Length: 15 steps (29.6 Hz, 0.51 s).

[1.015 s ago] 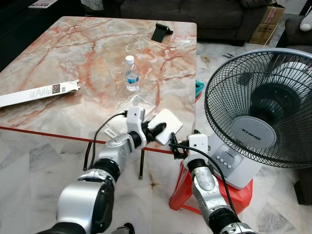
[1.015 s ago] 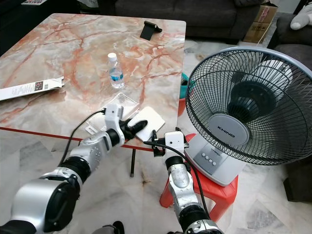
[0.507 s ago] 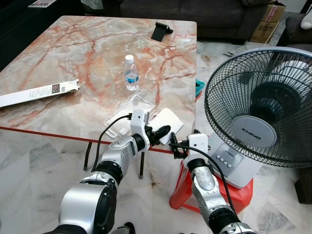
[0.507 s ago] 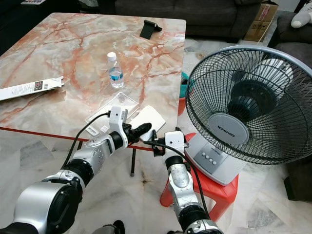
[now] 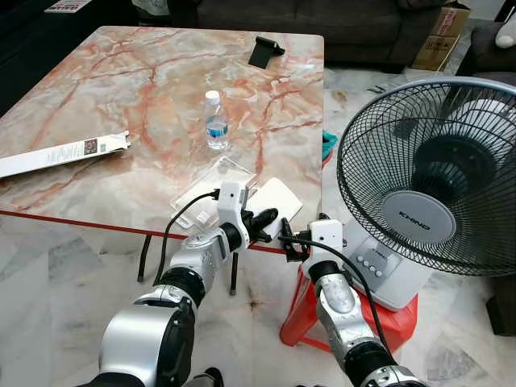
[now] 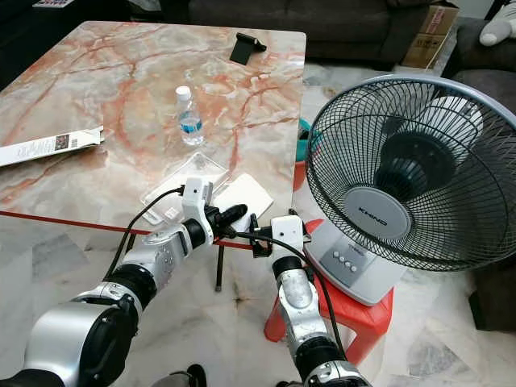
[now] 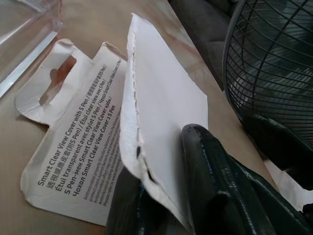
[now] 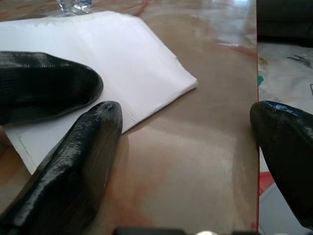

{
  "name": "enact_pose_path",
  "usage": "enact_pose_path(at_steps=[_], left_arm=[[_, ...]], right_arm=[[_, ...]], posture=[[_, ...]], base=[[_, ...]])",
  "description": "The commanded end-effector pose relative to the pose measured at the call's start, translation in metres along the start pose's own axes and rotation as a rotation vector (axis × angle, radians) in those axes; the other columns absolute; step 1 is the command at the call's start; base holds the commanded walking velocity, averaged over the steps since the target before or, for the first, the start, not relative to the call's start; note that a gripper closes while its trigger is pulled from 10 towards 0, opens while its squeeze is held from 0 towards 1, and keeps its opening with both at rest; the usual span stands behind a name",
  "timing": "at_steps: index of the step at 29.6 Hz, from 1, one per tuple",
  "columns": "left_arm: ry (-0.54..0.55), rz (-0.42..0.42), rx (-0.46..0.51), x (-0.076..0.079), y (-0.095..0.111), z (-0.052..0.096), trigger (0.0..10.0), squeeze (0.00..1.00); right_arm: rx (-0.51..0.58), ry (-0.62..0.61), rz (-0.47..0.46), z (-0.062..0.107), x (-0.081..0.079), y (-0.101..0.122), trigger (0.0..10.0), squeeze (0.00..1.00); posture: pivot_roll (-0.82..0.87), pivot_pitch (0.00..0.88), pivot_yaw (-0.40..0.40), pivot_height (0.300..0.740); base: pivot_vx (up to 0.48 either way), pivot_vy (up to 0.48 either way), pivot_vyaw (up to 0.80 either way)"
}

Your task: Picking trash to rubbish bin

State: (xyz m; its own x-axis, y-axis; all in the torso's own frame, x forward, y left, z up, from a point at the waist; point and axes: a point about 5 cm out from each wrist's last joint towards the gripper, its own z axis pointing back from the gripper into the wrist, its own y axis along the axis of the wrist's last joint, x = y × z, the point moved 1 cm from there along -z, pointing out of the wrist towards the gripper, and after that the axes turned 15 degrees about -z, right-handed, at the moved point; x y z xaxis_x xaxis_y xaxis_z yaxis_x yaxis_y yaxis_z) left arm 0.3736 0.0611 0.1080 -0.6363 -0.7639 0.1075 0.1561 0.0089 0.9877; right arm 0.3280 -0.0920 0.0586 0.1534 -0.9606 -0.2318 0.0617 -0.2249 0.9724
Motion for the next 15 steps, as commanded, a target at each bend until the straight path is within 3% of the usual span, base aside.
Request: enact_pose_path(at_steps=[1,6,7,8,15], left_arm=[[0.035,-0.004,0.0,-0.004,-0.006,0.004,0.0,0.0],[0.062,-0.071,0.04,-0.006,0.002,0.004,0.0,0.0],[0.106,-0.173,0.06,-0.01,0.009,0.005,10.0,0.0],[0.158,-0.304,0.095,-0.013,0.019,0.006,10.0,0.0],[0.282,-0.553,0.206,-0.017,0.042,0.014,10.0,0.0]], right_arm=[[0.001,0.028,-0.002,-0.005,-0.007,0.004,10.0,0.0],[0.025,0.025,-0.006,-0.007,-0.006,0.009,10.0,0.0],[0.053,0.021,-0.008,-0.009,-0.005,0.015,10.0,0.0],[0.089,0.015,-0.01,-0.012,-0.003,0.023,10.0,0.0],[0.19,0.001,-0.013,-0.02,-0.001,0.047,10.0,0.0]], posture=[[-0.01,0.121,0.02,0.74],[-0.01,0.116,0.019,0.74],[-0.01,0.102,0.017,0.74],[-0.01,0.099,0.017,0.74],[-0.01,0.069,0.015,0.74]], base=[[0.0,0.0,0.0],[0.0,0.0,0.0],[0.0,0.0,0.0],[0.0,0.0,0.0],[0.0,0.0,0.0]])
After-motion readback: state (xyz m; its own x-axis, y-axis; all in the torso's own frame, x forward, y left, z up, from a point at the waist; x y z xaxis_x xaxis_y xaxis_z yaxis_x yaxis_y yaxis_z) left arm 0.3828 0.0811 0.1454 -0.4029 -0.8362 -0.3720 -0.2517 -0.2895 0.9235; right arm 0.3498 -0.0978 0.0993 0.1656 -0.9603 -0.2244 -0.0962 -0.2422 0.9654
